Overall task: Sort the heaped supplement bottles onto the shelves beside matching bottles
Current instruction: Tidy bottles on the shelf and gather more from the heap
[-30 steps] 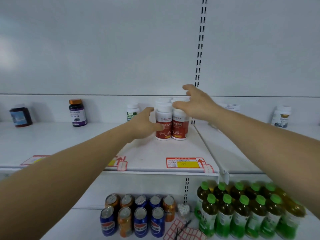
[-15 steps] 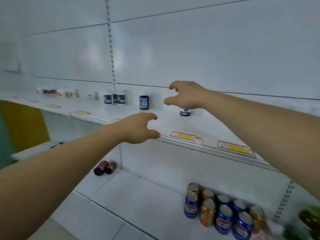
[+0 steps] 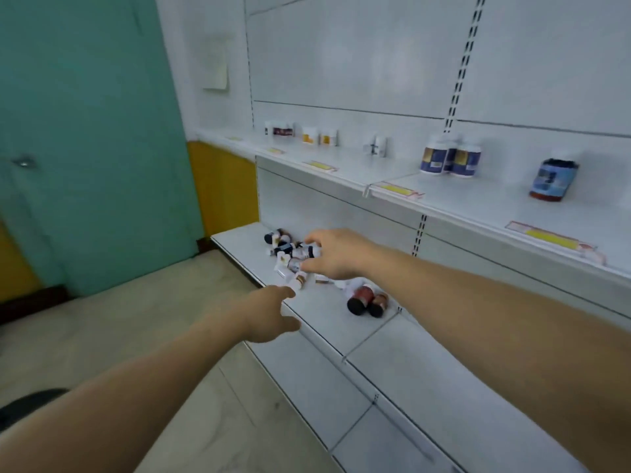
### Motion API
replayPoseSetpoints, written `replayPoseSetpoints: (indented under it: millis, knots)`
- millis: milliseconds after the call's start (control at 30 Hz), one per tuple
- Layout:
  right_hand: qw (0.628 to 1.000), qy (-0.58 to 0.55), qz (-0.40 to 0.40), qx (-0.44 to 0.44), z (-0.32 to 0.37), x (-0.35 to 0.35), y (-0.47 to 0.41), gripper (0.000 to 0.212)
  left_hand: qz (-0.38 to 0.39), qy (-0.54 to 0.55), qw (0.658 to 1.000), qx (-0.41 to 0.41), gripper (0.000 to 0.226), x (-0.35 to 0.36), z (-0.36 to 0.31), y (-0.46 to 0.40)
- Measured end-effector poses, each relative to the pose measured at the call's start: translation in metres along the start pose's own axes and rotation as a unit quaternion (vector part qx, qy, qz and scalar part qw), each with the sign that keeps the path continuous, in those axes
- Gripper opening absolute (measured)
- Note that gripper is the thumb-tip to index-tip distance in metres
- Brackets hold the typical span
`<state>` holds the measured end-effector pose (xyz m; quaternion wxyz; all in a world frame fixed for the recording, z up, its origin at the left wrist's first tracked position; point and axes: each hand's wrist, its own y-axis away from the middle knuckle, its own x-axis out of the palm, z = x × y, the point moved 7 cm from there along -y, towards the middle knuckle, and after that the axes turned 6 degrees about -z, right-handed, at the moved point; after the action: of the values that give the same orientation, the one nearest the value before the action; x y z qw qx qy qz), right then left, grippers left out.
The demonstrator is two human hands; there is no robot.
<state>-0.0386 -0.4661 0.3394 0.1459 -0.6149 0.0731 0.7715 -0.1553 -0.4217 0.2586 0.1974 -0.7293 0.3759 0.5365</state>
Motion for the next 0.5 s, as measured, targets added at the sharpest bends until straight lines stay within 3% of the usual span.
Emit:
replayPoseSetpoints:
  millis: [233, 500]
  knots:
    - [0.997, 0.001, 0.039, 0.074, -0.072, 0.087, -0.143, 0.062, 0.049, -0.043, 0.998, -0.016, 0.068, 0.033, 0.089, -0.132]
    - [0.978, -0.067, 0.074, 0.183, -0.124, 0.173, -0.271, 0.046, 0.126, -0.016, 0.991, -0.027, 0.067, 0.046, 0.172, -0.275]
